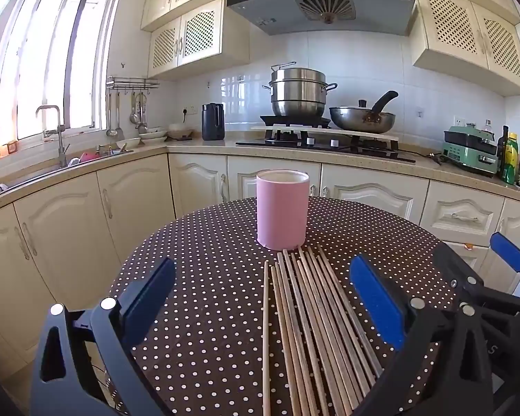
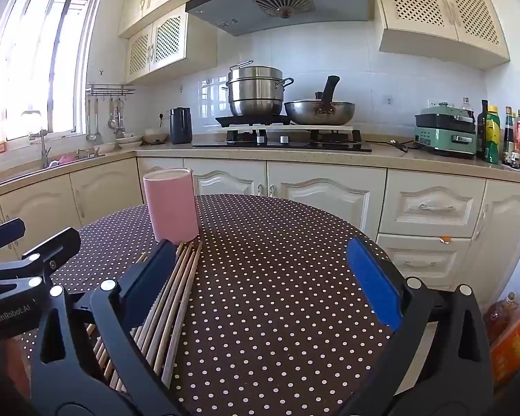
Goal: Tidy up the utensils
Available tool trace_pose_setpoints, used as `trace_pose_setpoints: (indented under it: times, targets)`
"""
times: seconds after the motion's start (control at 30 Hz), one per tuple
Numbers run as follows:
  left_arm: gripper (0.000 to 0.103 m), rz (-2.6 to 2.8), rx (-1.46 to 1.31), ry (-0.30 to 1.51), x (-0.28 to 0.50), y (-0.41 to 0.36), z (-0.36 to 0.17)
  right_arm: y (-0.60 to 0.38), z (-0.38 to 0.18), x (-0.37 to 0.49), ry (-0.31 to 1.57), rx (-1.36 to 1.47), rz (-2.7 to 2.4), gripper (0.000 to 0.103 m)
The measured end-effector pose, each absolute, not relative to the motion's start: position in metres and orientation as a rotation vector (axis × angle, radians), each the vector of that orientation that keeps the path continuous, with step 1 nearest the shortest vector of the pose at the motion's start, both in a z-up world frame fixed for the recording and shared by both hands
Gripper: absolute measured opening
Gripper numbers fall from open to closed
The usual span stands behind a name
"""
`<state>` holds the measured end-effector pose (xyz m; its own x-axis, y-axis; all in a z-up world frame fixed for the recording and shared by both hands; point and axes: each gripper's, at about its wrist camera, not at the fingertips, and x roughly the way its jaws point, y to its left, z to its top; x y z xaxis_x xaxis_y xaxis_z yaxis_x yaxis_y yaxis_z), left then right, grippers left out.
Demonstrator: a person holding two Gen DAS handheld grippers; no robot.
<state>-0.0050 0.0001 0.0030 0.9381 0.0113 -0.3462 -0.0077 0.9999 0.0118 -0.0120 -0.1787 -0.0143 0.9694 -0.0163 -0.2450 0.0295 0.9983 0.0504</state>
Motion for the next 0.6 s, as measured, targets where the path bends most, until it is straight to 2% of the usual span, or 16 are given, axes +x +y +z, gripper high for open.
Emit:
trace_pose_setpoints:
  times: [0.6]
  targets:
    - [0.099,0.010,0.008,0.354,-0.0081,0.0025,0.0045,-0.1774,-0.0114,-0.0136,0.258,0.063,-0.013,0.097]
